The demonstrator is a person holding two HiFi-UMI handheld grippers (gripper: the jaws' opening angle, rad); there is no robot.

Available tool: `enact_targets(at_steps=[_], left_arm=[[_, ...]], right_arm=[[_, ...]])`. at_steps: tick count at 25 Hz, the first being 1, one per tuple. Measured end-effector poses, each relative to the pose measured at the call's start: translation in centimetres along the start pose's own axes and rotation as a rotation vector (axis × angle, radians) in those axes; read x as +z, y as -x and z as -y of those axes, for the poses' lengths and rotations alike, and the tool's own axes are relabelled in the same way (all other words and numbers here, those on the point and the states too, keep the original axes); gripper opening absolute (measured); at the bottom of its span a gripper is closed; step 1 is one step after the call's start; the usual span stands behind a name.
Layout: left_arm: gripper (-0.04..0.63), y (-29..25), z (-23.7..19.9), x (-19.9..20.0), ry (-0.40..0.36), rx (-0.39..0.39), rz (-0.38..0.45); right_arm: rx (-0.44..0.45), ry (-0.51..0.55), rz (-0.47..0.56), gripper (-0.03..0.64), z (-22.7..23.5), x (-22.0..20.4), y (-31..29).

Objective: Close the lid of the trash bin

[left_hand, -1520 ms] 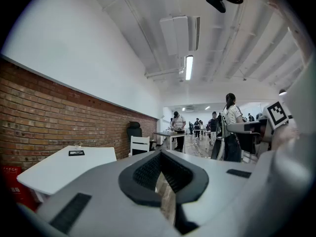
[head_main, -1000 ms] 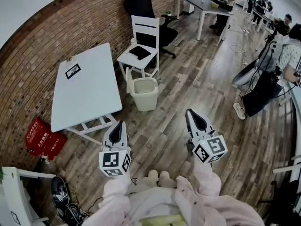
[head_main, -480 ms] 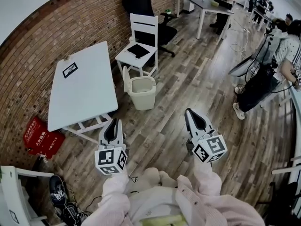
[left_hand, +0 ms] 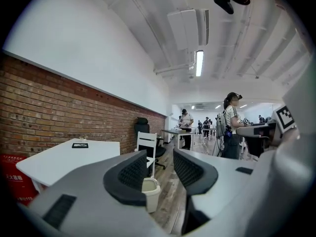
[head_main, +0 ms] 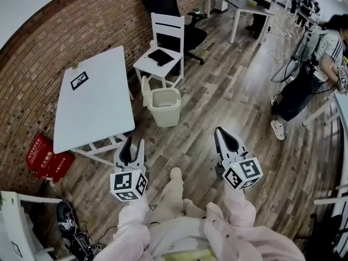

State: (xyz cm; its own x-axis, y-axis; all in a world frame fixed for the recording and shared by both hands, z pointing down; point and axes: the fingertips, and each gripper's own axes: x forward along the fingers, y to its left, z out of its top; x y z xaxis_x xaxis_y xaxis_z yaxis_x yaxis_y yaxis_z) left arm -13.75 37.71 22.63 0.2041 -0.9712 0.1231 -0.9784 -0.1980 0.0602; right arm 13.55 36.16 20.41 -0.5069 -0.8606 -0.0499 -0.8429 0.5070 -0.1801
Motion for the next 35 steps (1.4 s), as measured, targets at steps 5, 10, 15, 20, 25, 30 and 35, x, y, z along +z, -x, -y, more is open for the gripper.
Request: enact_targets(at_steps=[5, 10, 15, 20, 25, 30, 35], left_arm=[[0.176, -3.0, -0.7, -0.9, 0.018, 0.004, -0.020], [0.187, -6.9, -1.6, -1.2, 0.024, -0.012, -0.037], [0.190, -11.2, -3.8, -0.9, 0.022, -0.010, -0.057], [0.192, -14.8, -7.1, -0.8, 0.011, 0.004, -0.083], [0.192, -18.8, -10.0, -0.8, 0.023, 0.025, -0.097], [0.192, -21.5, -11.1, -1.6, 0.030, 0.011, -0.113], [0.192, -23.7, -11.5, -2.1, 0.031, -0.001, -0.128]], right_arm=[[-0.009, -0.003, -0.014, 0.003, 1.7, -0.7, -2.1], [-0.022, 0.001, -0.028, 0.003, 3.8, -1.2, -5.1], [-0.026, -0.005, -0.033, 0.003, 5.7, -1.1, -9.6], [-0.020, -0.016, -0.030, 0.003, 6.7, -0.8, -14.8], [-0.016, -0.007, -0.024, 0.003, 8.0, -0.5, -19.2], [-0.035, 0.003, -0.016, 0.003, 9.4, -0.6, -21.6], [-0.052, -0.005, -0.019, 0.003, 10.6, -0.9, -23.5]])
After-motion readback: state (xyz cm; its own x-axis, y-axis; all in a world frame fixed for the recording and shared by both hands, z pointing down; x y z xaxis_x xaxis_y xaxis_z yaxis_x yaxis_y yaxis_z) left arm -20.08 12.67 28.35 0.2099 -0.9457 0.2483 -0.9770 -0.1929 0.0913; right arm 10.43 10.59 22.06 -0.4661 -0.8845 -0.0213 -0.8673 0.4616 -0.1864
